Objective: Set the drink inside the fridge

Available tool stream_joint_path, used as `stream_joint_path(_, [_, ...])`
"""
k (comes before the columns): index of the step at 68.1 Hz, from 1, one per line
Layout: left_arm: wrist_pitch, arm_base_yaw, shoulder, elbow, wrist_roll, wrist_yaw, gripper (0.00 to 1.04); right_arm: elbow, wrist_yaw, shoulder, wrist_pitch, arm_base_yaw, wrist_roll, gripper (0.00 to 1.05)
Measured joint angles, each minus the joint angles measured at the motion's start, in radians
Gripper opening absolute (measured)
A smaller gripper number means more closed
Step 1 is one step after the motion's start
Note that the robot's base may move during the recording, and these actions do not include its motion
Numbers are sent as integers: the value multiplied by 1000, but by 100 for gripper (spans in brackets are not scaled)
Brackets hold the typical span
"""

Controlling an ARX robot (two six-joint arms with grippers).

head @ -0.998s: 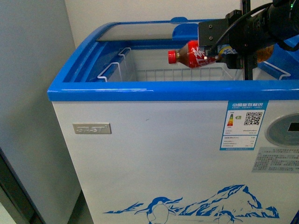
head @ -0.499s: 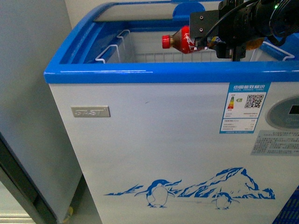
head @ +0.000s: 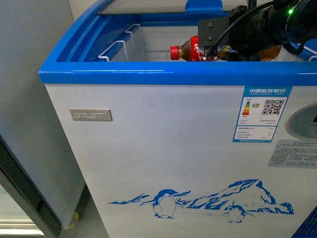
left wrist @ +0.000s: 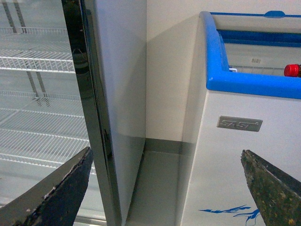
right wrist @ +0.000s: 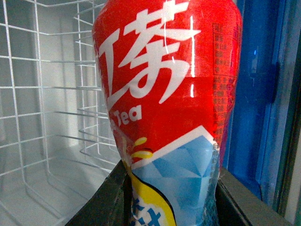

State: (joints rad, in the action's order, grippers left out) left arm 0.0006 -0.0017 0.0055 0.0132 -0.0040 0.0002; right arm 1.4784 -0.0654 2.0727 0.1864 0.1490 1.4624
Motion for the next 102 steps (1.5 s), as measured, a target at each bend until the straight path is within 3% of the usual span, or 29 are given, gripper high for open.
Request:
stream_joint_path(49, [0, 0, 0, 0, 0, 0, 97, 63, 21, 132, -93, -5, -283, 36])
stream_joint_path(54, [0, 0, 0, 0, 0, 0, 97, 66, 20, 133, -111, -4, -298, 56])
stream_joint_path(72, [0, 0, 0, 0, 0, 0, 97, 71, 18, 92, -154, -4, -340, 99])
stream_joint_path(87, [0, 0, 0, 0, 0, 0, 97, 54, -3, -49, -182, -8, -412, 98])
stream_joint_path(102, [0, 0, 0, 0, 0, 0, 97, -52, -127, -275, -232, 11, -584, 98])
